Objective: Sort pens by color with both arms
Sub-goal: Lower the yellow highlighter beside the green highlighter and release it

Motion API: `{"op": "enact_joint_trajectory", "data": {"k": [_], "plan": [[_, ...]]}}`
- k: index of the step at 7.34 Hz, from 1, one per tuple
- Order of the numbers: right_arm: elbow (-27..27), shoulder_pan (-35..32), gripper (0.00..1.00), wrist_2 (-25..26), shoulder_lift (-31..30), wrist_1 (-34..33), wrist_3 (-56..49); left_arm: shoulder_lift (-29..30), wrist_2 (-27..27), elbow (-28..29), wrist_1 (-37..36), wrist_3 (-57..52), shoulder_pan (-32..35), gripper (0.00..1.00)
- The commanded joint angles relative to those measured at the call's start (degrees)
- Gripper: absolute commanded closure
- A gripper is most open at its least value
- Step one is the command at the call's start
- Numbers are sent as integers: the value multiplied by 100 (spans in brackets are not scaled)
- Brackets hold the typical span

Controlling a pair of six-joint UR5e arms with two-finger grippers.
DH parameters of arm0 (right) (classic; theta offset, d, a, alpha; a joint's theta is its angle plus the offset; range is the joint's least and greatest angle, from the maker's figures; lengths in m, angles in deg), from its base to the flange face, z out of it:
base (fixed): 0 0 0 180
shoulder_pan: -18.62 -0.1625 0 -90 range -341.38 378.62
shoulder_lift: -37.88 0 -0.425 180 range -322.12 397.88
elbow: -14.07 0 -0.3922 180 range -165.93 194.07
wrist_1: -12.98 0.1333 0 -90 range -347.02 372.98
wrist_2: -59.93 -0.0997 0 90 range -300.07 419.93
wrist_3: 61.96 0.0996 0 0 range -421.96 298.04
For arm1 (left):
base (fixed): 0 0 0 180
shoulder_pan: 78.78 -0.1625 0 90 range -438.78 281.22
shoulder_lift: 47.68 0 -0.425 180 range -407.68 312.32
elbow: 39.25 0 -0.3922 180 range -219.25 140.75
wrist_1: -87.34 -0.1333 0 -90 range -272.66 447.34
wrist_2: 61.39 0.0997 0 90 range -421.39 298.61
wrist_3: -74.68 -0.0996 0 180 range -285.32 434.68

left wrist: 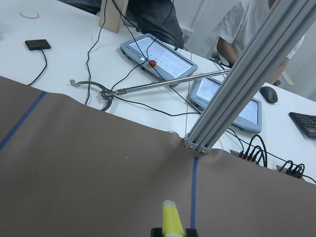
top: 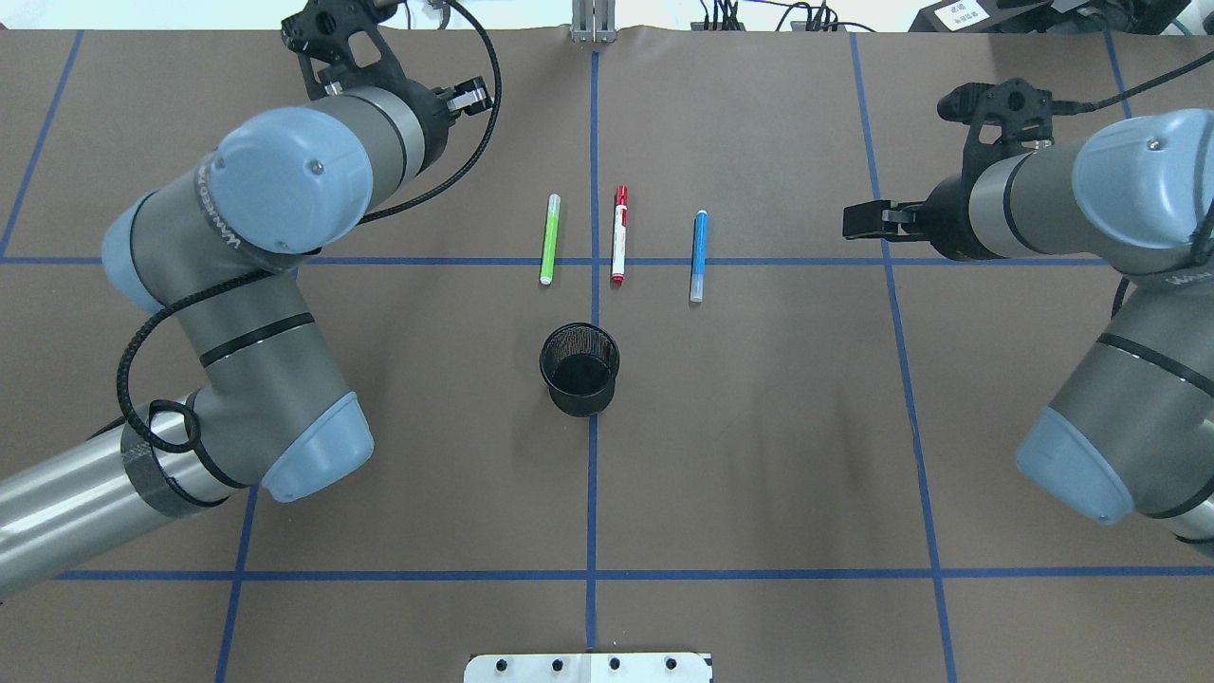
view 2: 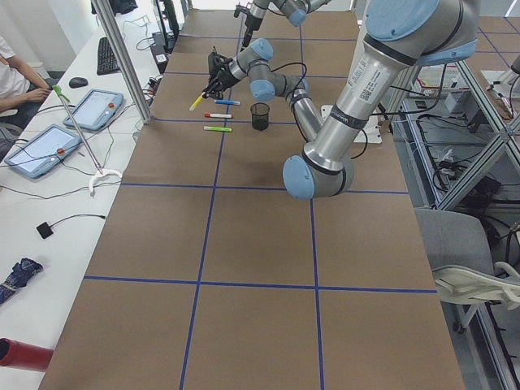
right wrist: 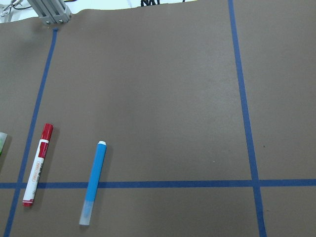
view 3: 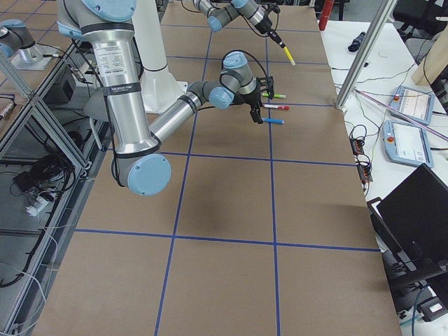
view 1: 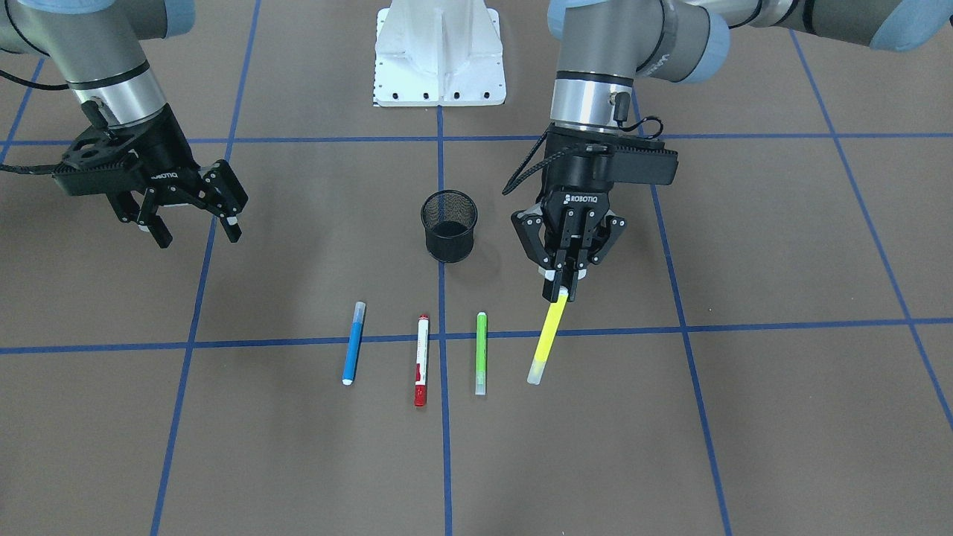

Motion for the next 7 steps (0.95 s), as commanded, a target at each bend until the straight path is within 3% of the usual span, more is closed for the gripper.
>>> {"op": "enact_joint_trajectory", "data": {"k": [1,3,4,5,7], "plan": [[8,-8,1,-8,-83,0,-19,-5,1629,761,340,374,-556,100],[17,-17,1,-8,-118,0,-19,321,1759,1616,569,543,-602,100],[17,-17,1,-8,-145,0,-19,304,1715,1680,604,499,-620,100],[17,-17,1,-8,-145,0,-19,278,1506,1681,744,186,-672,100],[17,-26,1,-8,-145,0,-19,234,488,1837,2118,-1437,-612,100]]}}
